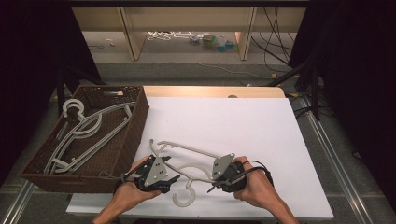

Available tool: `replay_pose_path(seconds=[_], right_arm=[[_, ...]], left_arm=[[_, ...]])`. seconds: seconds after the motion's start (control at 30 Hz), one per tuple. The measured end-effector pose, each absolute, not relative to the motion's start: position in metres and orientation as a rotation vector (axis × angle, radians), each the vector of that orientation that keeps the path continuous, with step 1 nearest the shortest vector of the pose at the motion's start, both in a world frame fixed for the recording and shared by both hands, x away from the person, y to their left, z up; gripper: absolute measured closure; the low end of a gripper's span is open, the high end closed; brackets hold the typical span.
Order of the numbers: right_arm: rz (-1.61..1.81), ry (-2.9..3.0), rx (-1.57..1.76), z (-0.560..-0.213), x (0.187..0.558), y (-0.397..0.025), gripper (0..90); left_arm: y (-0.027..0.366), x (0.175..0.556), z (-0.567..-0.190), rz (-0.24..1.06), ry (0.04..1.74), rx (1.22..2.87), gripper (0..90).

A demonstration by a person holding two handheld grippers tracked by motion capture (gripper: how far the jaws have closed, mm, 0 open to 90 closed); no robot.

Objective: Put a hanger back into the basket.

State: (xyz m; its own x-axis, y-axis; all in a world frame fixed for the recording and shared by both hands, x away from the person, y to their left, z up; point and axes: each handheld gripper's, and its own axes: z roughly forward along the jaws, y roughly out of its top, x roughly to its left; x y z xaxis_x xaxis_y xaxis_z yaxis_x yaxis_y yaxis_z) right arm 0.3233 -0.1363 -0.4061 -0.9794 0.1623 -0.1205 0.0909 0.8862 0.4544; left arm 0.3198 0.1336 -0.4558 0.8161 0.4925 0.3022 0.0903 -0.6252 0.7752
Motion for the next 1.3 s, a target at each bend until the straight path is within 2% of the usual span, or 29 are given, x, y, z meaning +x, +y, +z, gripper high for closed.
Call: replay_pose_path(seconds=[0.33, 0.53, 0.67, 1.0, 1.2, 1.3], right_arm=[[0.701, 2.900, 0.163, -0.402, 0.321, -0.135, 82.3], [0.722, 2.916, 0.149, -0.400, 0.320, -0.136, 82.3], [0.724, 2.903, 0.153, -0.397, 0.320, -0.138, 82.3], [0.760, 2.909, 0.108, -0.393, 0.326, -0.147, 82.0], [0.846, 2.814, 0.103, -0.392, 0.332, -0.154, 76.0], [0.885, 2.764, 0.113, -0.390, 0.335, -0.158, 66.2]], left_arm=[[0.125, 0.322, -0.462, 0.662, 0.335, 2.261, 34.3], [0.121, 0.323, -0.463, 0.659, 0.227, 2.284, 48.6], [0.120, 0.321, -0.459, 0.668, 0.136, 2.300, 62.8], [0.118, 0.312, -0.447, 0.704, -0.049, 2.317, 72.0], [0.119, 0.310, -0.439, 0.710, -0.078, 2.322, 76.5], [0.119, 0.306, -0.431, 0.695, -0.068, 2.313, 79.0]])
